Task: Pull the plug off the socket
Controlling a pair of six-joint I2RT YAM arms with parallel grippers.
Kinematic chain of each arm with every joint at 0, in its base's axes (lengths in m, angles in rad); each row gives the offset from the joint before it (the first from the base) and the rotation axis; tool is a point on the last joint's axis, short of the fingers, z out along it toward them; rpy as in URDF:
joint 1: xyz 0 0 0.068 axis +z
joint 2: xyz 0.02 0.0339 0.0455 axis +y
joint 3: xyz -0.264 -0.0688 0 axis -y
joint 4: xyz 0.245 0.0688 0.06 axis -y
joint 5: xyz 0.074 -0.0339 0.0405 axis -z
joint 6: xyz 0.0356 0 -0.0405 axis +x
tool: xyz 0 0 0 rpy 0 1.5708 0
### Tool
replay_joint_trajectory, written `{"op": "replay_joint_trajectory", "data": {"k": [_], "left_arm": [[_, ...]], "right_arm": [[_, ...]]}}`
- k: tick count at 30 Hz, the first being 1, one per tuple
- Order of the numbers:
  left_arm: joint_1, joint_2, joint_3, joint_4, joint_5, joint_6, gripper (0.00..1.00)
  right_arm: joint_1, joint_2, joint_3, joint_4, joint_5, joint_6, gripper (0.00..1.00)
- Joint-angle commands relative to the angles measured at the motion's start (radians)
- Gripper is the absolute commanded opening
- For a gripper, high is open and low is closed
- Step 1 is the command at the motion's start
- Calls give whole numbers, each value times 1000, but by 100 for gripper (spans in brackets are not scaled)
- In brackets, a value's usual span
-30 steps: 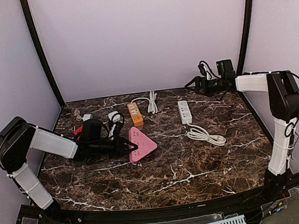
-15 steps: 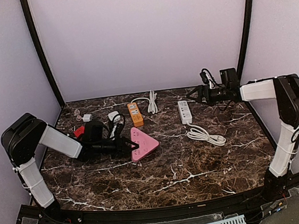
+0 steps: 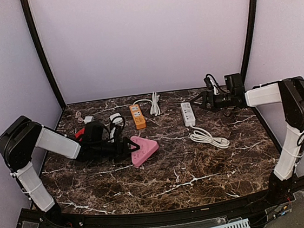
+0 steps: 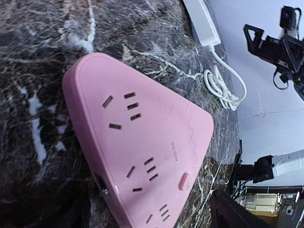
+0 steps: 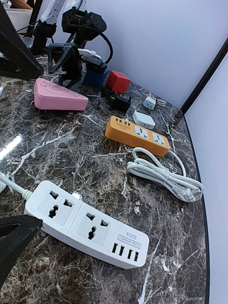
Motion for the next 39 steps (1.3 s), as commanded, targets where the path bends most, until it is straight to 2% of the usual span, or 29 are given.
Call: {"op": "replay_joint_trajectory", "data": {"k": [1, 2, 5, 13, 15, 17, 20, 25, 29, 39], "left_arm": [[-23, -106, 45, -366, -197, 162, 93], [-28, -139, 81, -404, -243, 181, 97], [-42, -196, 139, -547, -306, 248, 99], [-42, -310, 330, -694, -467, 358, 99], [-39, -326, 382, -742, -558, 378, 99], [-24, -346, 402, -765, -583, 378, 99], [15, -387, 374, -744, -586, 356, 99], [74, -458, 214, -627, -530, 296, 99], [93, -457, 115, -574, -526, 271, 100], [94, -455, 77, -526, -521, 241, 100]], "right_arm": [[7, -72, -48, 30, -18, -15, 99], [7, -86, -61, 31, -16, -21, 99], [7, -132, -104, 28, -15, -35, 99], [8, -265, -136, 19, -11, -75, 99], [8, -307, -164, 45, -10, -81, 99], [9, -354, -211, 89, -3, -82, 99], [8, -419, -300, 154, 13, -65, 99], [10, -520, -471, 279, 52, -3, 99], [10, -558, -602, 362, 71, 39, 99], [11, -596, -670, 372, 90, 50, 99]]}}
